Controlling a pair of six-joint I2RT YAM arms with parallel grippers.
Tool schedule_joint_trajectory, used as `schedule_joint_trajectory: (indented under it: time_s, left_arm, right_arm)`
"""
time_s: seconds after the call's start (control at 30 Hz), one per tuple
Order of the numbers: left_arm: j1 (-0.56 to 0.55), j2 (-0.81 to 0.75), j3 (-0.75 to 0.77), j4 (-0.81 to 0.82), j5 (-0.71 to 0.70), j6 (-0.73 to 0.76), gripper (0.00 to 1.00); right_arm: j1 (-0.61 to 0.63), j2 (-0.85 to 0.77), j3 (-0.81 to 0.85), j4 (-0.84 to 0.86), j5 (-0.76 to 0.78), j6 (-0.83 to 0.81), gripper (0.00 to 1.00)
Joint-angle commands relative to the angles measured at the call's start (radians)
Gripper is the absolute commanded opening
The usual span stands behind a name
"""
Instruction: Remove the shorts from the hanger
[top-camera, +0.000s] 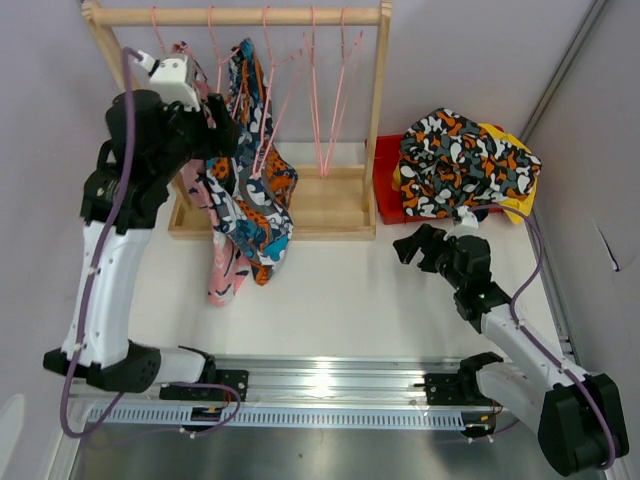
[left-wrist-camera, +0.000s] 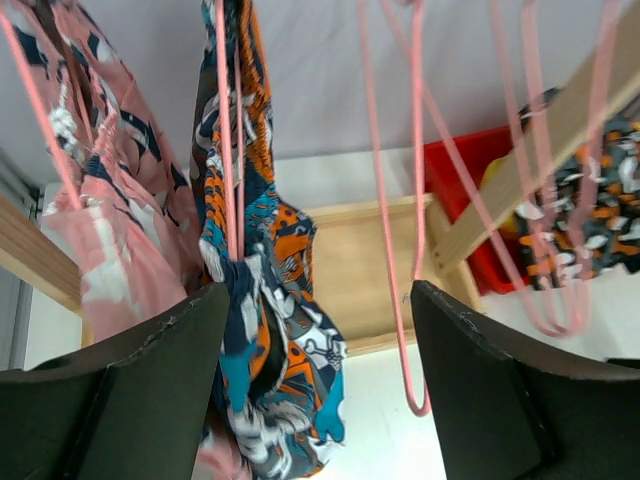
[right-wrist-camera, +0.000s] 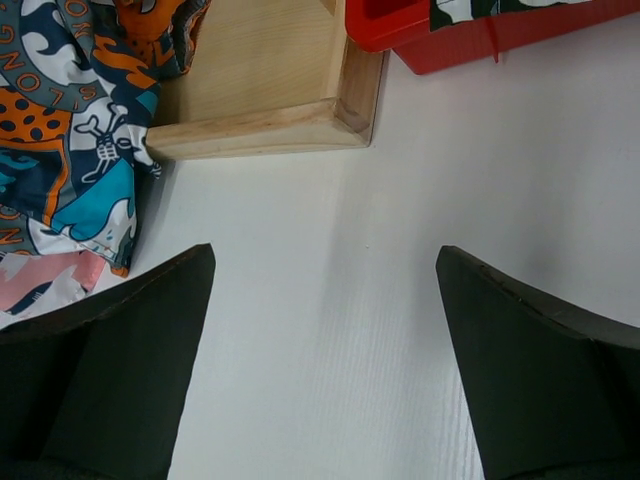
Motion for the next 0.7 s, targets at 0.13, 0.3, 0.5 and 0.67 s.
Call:
schedule_joint_trajectory:
  time_s: [0.13,0.3,0.5,0.67]
  left_arm:
    - [0.071,0.120,0.008,0.063,-0.032,0.017,0.78]
    - [0.093,0.204,0.124,0.059,-0.041,0.016,0.78]
    - [0.104,0.281,0.200,0.037,-0.031,0.013,0.78]
    - [0.107,0.309,0.205,0.053,-0.012,0.006,0.72]
  right_arm:
    - [0.004,-0.102,0.012,-0.085,0.035,-0.062,0.99]
    - [0.006,-0.126,-0.007,-0.099,0.027,-0.066,0.99]
    - [0.004,-0.132,-0.022,-0.102,0.029,-0.071,0.99]
    - [0.004,-0.123,-0.033,-0.091,0.032,-0.074,0.99]
